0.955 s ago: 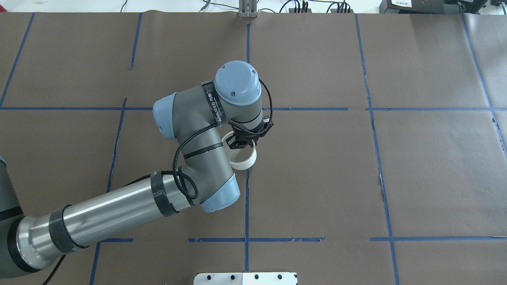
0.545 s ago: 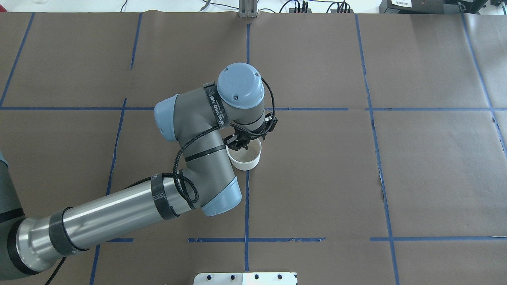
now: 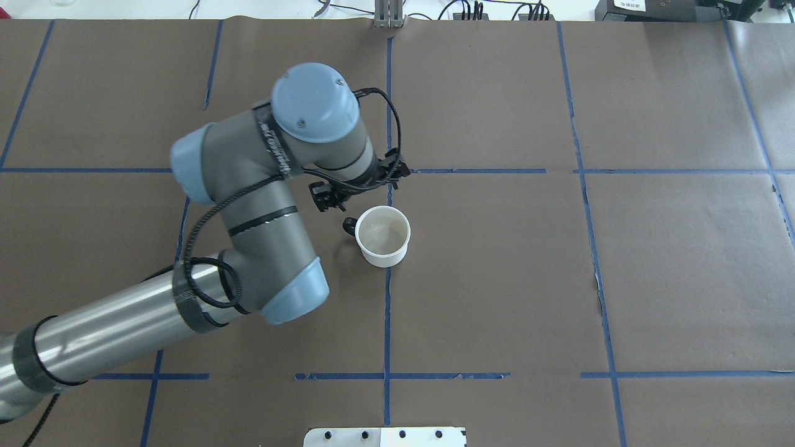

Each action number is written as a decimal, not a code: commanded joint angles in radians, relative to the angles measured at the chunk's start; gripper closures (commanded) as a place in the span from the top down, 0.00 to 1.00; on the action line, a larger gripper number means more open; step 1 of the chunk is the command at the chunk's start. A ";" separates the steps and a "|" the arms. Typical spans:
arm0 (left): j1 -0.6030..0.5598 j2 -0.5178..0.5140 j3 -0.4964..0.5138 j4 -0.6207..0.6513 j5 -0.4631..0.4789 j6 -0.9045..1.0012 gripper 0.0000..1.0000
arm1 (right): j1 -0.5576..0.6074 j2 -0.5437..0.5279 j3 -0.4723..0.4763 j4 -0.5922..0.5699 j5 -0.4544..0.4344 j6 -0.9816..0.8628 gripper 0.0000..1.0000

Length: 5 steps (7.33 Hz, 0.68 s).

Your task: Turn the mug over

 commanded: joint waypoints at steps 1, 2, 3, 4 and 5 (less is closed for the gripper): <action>-0.194 0.223 -0.144 0.000 -0.086 0.387 1.00 | 0.000 -0.001 0.000 0.000 0.000 0.000 1.00; -0.281 0.375 -0.185 -0.001 -0.103 0.591 1.00 | 0.000 0.000 0.000 0.000 0.000 0.000 1.00; -0.396 0.483 -0.184 -0.008 -0.161 0.811 1.00 | 0.000 0.000 0.000 0.000 0.000 0.000 1.00; -0.522 0.596 -0.167 -0.011 -0.213 1.131 1.00 | 0.000 -0.001 0.000 0.000 0.000 0.000 1.00; -0.640 0.690 -0.129 -0.011 -0.243 1.301 1.00 | 0.000 0.000 0.000 0.000 0.000 0.000 1.00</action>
